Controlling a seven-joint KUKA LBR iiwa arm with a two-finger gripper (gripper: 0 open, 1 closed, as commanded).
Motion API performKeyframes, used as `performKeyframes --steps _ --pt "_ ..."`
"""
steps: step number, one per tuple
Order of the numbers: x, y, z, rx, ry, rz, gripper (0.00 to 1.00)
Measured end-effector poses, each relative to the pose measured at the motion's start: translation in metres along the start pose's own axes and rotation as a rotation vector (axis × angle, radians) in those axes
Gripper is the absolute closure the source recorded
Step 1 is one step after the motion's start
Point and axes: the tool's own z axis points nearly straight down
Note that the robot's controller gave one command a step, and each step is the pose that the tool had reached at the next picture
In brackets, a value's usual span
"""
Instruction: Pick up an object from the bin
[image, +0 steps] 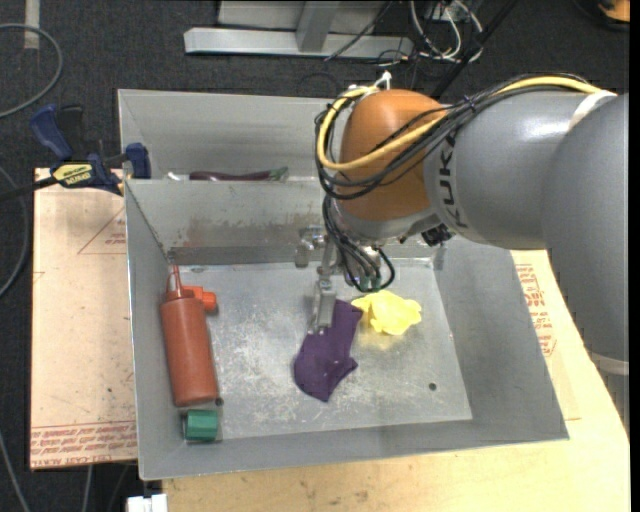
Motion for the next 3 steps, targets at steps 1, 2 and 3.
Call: performKeyframes --steps 1,2,3 --pt "-0.011 -0.041 0.038 0.002 0.003 -0.031 0.0" --pt "0.0 -0.071 0.077 -0.002 -0.002 -0.118 1.0" --pt "0.0 -0.071 0.077 -0.002 -0.002 -0.117 1.0"
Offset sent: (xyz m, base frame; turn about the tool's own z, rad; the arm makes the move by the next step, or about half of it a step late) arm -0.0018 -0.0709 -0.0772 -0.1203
